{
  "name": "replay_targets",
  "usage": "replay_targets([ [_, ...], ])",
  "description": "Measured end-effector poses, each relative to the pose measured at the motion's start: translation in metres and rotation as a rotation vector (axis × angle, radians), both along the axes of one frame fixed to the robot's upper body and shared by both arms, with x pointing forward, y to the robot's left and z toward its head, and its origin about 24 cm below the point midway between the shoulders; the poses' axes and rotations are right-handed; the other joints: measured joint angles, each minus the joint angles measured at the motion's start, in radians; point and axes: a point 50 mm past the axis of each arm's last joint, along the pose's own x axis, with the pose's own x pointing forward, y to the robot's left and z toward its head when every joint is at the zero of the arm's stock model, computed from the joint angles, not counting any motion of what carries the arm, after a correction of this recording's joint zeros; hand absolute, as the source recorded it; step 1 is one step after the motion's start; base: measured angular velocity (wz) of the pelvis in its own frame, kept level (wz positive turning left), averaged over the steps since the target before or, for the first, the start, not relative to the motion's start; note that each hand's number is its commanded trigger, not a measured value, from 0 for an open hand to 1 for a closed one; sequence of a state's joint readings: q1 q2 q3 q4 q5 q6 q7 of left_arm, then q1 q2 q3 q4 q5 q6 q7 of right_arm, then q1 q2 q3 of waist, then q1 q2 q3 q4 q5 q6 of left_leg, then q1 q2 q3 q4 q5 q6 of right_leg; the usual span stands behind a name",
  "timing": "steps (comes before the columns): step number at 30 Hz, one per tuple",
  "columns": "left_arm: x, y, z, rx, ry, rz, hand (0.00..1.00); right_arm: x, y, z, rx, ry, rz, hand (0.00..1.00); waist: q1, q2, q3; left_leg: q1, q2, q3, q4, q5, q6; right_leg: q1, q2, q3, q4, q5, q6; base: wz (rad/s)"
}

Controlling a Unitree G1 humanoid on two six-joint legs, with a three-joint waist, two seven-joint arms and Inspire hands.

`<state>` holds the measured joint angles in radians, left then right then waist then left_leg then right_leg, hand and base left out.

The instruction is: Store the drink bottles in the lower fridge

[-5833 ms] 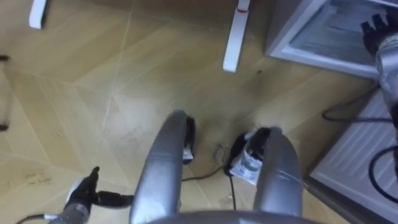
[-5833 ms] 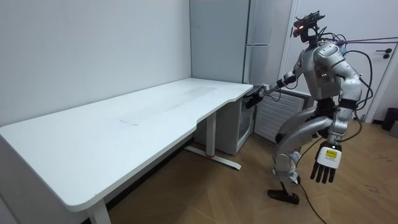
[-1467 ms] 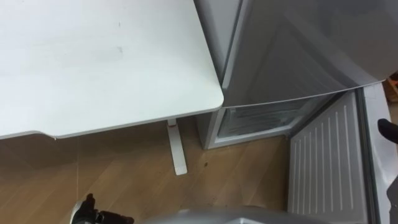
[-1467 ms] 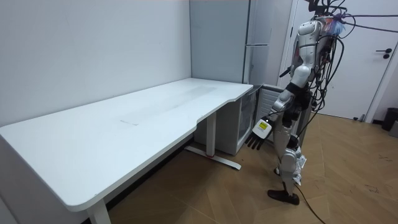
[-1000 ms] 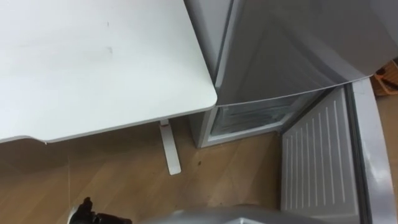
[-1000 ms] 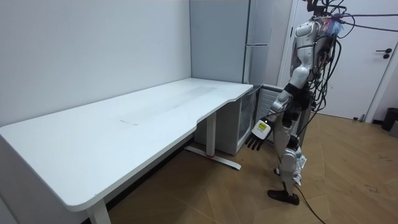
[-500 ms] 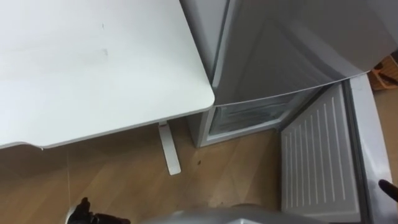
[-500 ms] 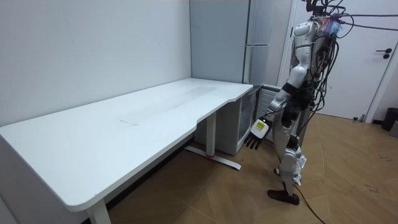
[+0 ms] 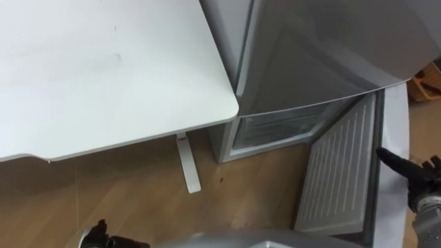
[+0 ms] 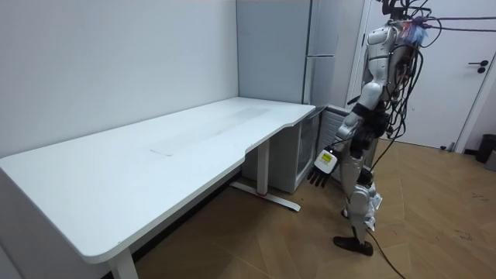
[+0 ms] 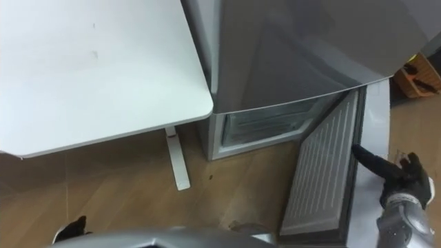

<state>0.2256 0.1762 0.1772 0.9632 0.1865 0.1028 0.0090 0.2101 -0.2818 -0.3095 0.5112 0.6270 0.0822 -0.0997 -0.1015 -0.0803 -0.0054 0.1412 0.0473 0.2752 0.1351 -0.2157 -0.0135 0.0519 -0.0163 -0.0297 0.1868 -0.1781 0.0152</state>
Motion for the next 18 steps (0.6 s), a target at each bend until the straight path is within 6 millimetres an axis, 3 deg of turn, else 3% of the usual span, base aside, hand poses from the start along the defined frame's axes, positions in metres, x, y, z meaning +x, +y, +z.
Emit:
replay_targets([
  [3,0.006,-0.006,-0.001,-0.017,-0.007,-0.028,0.0,0.016,0.019,0.009,0.048,-0.084,0.133,0.0,0.0,0.004,0.003,-0.008,0.0,-0.001,0.001,0.0,0.0,-0.001,0.001,0.002,0.001,0.003,-0.001,-0.03],
  [4,0.009,-0.008,-0.001,-0.026,-0.013,-0.033,0.0,0.028,0.034,0.016,0.086,-0.148,0.228,0.0,0.003,0.007,0.0041,-0.007,0.001,-0.001,0.001,0.0,0.0,0.0,0.001,0.003,0.0,0.004,-0.001,0.0],
  [7,0.018,-0.015,-0.002,-0.048,-0.032,-0.056,0.0,0.052,0.073,0.034,0.211,-0.314,0.436,0.0,0.044,0.012,0.0068,-0.005,0.002,-0.005,0.001,0.0,0.0,0.001,0.002,-0.001,-0.002,0.007,-0.001,0.05],
  [8,0.024,-0.017,-0.002,-0.051,-0.047,-0.065,0.0,0.048,0.083,0.036,0.27,-0.344,0.419,0.0,0.06,0.011,0.0068,-0.008,0.002,-0.006,0.001,0.0,0.0,0.0,0.003,-0.002,-0.002,0.007,-0.001,0.05],
  [11,0.02,-0.017,-0.003,-0.057,-0.036,-0.048,0.0,0.045,0.09,0.035,0.362,-0.387,0.433,0.0,0.072,0.014,0.0088,-0.011,0.003,-0.005,0.0,0.0,0.0,-0.003,0.003,-0.002,-0.001,0.012,-0.002,-0.08],
  [18,0.022,-0.021,-0.003,-0.059,-0.054,-0.082,0.0,0.046,0.094,0.035,0.383,-0.402,0.434,0.0,0.077,0.03,0.005,-0.01,0.009,-0.006,0.001,0.0,-0.002,-0.002,0.011,-0.001,0.0,0.019,-0.008,-0.02],
])
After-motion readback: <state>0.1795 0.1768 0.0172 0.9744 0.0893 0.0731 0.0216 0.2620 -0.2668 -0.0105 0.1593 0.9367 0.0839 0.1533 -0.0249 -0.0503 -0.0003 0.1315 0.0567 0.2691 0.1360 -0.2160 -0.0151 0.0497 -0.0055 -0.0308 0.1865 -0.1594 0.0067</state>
